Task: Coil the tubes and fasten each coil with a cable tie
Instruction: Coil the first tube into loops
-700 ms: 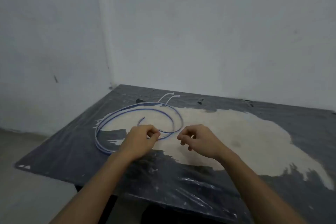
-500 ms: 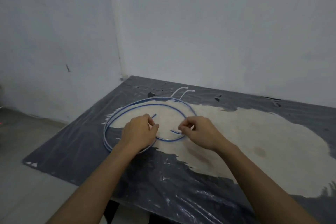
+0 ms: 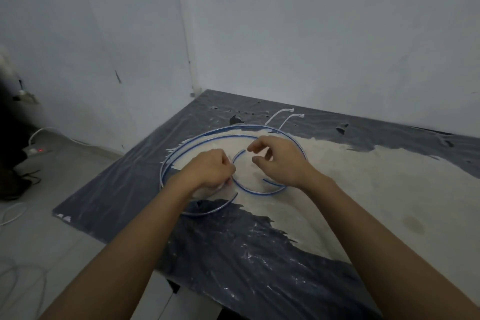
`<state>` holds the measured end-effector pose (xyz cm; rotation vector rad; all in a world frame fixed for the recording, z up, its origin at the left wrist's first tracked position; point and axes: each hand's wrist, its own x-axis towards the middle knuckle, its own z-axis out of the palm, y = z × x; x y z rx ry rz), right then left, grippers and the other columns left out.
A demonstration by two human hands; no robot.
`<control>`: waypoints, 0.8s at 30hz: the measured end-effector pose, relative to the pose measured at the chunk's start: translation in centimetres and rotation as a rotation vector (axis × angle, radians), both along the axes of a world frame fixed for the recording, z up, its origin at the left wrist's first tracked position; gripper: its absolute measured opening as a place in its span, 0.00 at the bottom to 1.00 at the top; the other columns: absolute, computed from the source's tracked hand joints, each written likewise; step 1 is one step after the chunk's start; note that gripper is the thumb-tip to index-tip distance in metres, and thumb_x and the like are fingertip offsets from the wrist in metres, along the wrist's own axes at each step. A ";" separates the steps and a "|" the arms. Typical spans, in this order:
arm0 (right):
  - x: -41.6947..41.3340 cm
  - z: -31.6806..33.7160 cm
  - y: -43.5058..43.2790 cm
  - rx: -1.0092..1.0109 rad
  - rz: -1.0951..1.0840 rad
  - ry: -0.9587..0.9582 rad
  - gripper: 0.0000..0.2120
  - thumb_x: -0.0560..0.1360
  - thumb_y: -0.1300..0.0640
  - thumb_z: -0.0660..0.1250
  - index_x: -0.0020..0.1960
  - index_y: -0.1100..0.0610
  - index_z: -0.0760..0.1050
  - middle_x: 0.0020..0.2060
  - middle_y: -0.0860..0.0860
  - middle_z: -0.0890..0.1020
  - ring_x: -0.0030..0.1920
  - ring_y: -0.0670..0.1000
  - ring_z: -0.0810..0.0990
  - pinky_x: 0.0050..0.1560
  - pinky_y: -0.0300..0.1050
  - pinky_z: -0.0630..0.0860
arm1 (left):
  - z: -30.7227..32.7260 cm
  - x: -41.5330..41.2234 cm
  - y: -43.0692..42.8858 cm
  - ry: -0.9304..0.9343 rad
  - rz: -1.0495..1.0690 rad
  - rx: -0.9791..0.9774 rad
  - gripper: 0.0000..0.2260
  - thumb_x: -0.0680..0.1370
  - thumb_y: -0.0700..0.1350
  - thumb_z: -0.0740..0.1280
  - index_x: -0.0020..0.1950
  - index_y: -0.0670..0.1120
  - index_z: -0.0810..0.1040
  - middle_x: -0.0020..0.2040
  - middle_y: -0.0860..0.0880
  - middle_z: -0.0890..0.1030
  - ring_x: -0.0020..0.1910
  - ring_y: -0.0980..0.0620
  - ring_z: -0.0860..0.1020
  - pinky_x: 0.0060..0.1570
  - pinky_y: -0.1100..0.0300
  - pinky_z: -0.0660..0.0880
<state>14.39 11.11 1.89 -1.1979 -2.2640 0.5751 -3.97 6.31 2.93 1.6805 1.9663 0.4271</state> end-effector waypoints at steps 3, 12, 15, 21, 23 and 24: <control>-0.9 0.0 -0.1 0.063 0.082 -0.077 0.18 0.76 0.56 0.70 0.66 0.49 0.75 0.65 0.49 0.75 0.61 0.50 0.74 0.60 0.46 0.72 | 1.3 0.2 -0.1 -0.153 0.026 0.070 0.10 0.80 0.54 0.63 0.47 0.49 0.76 0.40 0.51 0.83 0.33 0.51 0.82 0.35 0.55 0.81; 1.5 5.4 -1.4 0.385 -0.057 0.165 0.05 0.78 0.52 0.69 0.50 0.51 0.82 0.42 0.42 0.82 0.47 0.49 0.78 0.52 0.58 0.76 | 7.8 0.6 -1.5 -0.109 -0.220 0.423 0.12 0.80 0.55 0.62 0.47 0.52 0.83 0.33 0.47 0.77 0.30 0.51 0.72 0.34 0.54 0.68; 2.9 7.1 -1.9 0.457 -0.145 0.228 0.07 0.79 0.55 0.66 0.56 0.51 0.79 0.51 0.48 0.81 0.52 0.52 0.78 0.56 0.60 0.75 | 10.0 2.1 -1.5 -0.157 -0.280 0.483 0.10 0.80 0.52 0.62 0.47 0.52 0.83 0.35 0.46 0.78 0.30 0.56 0.71 0.34 0.58 0.68; 3.4 10.0 -5.3 -0.262 -0.091 0.650 0.26 0.76 0.63 0.65 0.72 0.55 0.66 0.63 0.52 0.79 0.58 0.52 0.80 0.54 0.48 0.78 | 15.4 8.0 -1.7 -0.828 -0.234 0.352 0.09 0.81 0.44 0.62 0.55 0.39 0.78 0.41 0.47 0.80 0.33 0.52 0.81 0.36 0.59 0.80; 3.0 10.5 -6.0 -0.431 0.053 0.768 0.19 0.75 0.62 0.64 0.66 0.58 0.73 0.53 0.53 0.85 0.55 0.54 0.83 0.58 0.54 0.77 | 16.5 9.6 -1.2 -0.857 -0.221 0.344 0.09 0.80 0.45 0.65 0.54 0.41 0.79 0.47 0.47 0.84 0.45 0.51 0.85 0.44 0.57 0.82; 2.9 10.8 -6.3 -0.472 0.084 0.858 0.16 0.77 0.64 0.62 0.64 0.61 0.75 0.46 0.54 0.85 0.50 0.56 0.83 0.56 0.54 0.78 | 16.8 10.1 -0.9 -0.814 -0.207 0.366 0.08 0.79 0.46 0.66 0.52 0.42 0.80 0.49 0.47 0.84 0.49 0.50 0.84 0.45 0.56 0.82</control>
